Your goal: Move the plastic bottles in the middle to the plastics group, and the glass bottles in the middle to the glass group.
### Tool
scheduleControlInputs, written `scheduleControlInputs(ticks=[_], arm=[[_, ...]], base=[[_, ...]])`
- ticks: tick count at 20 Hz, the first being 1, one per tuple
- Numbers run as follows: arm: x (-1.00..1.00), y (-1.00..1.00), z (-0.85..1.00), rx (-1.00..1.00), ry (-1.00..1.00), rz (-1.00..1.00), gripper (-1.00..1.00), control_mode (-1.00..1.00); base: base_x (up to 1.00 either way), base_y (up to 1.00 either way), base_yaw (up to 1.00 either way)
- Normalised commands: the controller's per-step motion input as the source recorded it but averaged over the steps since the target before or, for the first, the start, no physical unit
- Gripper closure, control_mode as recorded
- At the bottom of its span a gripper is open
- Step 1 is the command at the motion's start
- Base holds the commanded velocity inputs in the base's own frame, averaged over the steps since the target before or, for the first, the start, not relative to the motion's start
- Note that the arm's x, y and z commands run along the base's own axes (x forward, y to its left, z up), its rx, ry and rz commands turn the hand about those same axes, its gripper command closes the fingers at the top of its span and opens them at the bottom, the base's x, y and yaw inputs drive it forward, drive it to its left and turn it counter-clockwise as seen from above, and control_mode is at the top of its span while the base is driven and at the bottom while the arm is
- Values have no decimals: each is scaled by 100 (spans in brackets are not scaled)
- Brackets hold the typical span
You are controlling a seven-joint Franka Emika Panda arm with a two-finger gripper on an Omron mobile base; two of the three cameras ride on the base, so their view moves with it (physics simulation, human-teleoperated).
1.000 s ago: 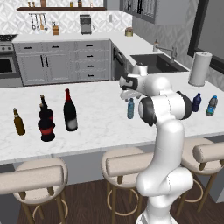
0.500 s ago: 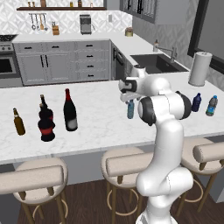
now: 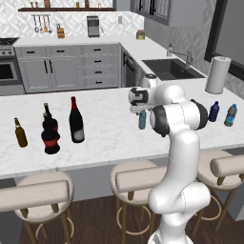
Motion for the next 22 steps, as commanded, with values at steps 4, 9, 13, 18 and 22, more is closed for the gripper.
scheduleControlInputs(ticks=[4,9,13,18,22], arm=[[14,0,0,0,-3,-8,-100,-100],[10,0,-10,0,0,-3,-100,-100],[19,0,-22,0,-3,-2,-100,-100],[7,0,-8,0,-1,-1,-100,-100],[0,0,0,0,0,0,-100,-100]], base=[[0,0,0],[0,0,0],[0,0,0],[0,0,0],[0,0,0]])
